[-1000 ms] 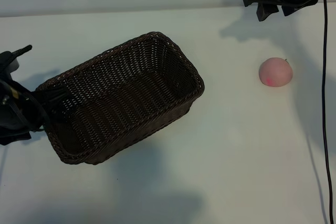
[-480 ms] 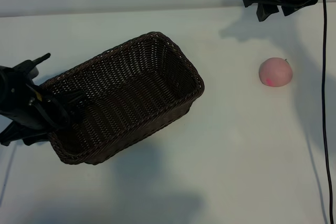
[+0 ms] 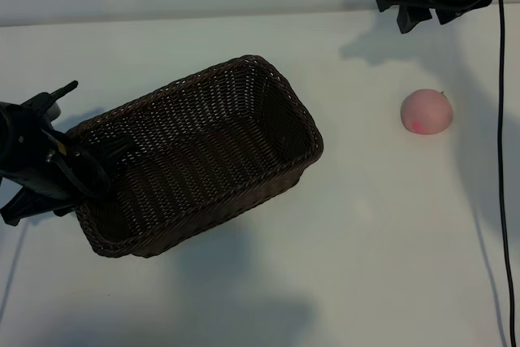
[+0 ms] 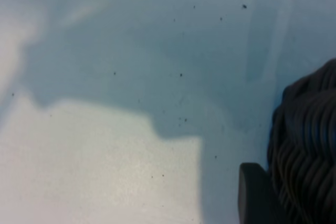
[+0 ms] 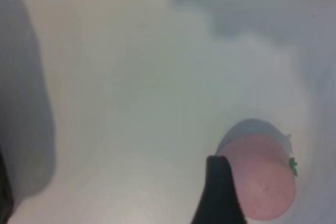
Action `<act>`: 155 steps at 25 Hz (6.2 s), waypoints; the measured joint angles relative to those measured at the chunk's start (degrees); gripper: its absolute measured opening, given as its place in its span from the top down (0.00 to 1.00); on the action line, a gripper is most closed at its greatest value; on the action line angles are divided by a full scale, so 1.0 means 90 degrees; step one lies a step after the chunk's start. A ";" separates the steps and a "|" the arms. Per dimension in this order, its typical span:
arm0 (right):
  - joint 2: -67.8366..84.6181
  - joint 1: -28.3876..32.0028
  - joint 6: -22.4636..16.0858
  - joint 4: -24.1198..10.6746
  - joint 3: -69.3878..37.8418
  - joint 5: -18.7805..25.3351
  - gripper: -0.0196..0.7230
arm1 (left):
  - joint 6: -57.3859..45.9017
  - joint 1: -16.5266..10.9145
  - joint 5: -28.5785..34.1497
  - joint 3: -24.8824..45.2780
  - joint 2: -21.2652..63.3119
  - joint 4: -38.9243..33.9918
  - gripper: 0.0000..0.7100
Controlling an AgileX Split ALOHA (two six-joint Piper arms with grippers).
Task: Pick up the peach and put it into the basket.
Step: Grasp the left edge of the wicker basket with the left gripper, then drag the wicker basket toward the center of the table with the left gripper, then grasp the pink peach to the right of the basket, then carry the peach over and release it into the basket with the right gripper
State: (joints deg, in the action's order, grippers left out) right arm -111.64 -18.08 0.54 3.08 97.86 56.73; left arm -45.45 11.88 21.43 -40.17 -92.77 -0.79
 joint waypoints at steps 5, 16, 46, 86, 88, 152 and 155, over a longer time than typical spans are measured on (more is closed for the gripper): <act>0.0000 0.0000 0.0000 0.0000 0.0000 0.0000 0.28 | 0.0121 0.0000 0.0000 0.0000 0.0000 0.0050 0.62; 0.0000 0.0000 0.0000 0.0000 0.0000 -0.0006 0.28 | 0.1187 -0.0246 -0.0061 0.0010 0.0811 0.0980 0.62; 0.0000 0.0000 0.0001 0.0017 0.0000 -0.0041 0.28 | 0.5443 -0.1317 0.1502 -0.3378 -0.1372 0.3983 0.63; 0.0000 0.0000 0.0008 0.0017 0.0000 -0.0047 0.28 | 0.4943 -0.0870 0.1768 -0.3654 -0.0959 0.2989 0.13; 0.0000 0.0000 0.0008 0.0017 0.0000 -0.0031 0.28 | 0.4769 -0.0870 0.1931 -0.3662 -0.0677 0.2582 0.13; -0.0159 0.0224 -0.0314 0.0447 0.0594 0.1334 0.92 | 0.4240 -0.0870 0.2752 -0.3675 0.0448 0.1071 0.17; -0.0062 -0.0078 -0.0314 0.0451 0.0594 0.1340 0.92 | 0.4240 -0.0870 0.2752 -0.3675 0.0448 0.1071 0.17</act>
State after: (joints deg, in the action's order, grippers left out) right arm -112.19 -18.79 -2.29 7.13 103.21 68.79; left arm -7.29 4.06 46.20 -73.25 -88.74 8.85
